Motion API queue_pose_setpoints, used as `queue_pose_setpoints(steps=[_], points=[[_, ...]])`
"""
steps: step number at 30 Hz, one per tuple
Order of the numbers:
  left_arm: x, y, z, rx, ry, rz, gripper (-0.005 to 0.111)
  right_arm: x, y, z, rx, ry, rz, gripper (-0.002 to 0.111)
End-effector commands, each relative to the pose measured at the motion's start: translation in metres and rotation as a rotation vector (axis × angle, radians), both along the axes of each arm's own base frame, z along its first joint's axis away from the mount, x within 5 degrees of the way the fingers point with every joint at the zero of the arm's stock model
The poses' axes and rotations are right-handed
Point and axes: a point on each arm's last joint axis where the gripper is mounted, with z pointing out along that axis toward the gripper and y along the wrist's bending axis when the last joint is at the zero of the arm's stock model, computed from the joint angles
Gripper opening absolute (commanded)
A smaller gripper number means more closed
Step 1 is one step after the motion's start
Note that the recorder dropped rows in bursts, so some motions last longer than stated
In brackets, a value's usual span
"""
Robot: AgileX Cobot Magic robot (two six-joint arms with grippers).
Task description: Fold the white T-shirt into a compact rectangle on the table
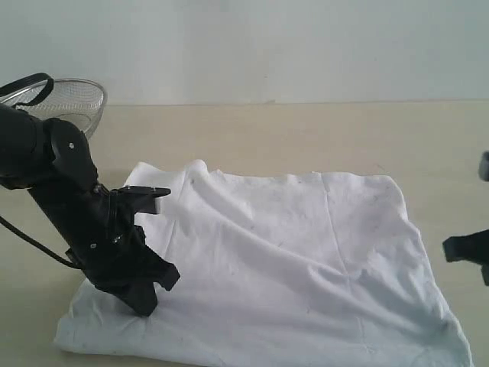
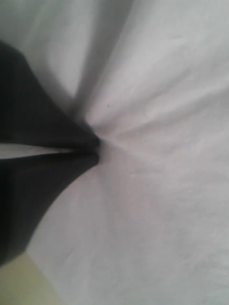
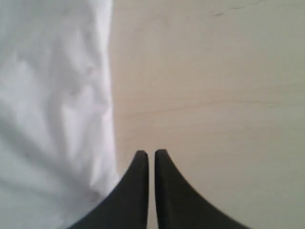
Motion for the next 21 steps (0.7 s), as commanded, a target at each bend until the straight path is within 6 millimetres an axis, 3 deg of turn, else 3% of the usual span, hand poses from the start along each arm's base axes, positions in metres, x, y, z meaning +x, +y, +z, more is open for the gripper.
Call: queue_pose_setpoints(steps=[1,4,7,11,15,21], points=[[-0.003,0.0,-0.012,0.017,0.003,-0.023,0.005,0.0,-0.031,0.003,-0.017,0.024,-0.095,0.0],[-0.003,-0.002,-0.011,-0.008,-0.001,-0.021,0.005,0.004,-0.038,-0.001,0.052,0.05,-0.067,0.0],[-0.002,-0.004,-0.011,-0.028,-0.007,-0.028,0.005,0.014,-0.034,0.002,0.18,0.06,0.076,0.0],[-0.001,-0.004,-0.011,-0.03,-0.021,-0.03,0.005,0.028,-0.03,0.012,0.382,0.07,0.391,0.0],[0.0,-0.004,-0.011,-0.032,-0.03,-0.023,0.005,0.05,-0.039,0.006,0.528,0.028,0.352,0.0],[0.0,-0.004,-0.011,-0.033,-0.033,-0.02,0.005,0.075,-0.054,-0.013,0.463,-0.025,0.263,0.0]])
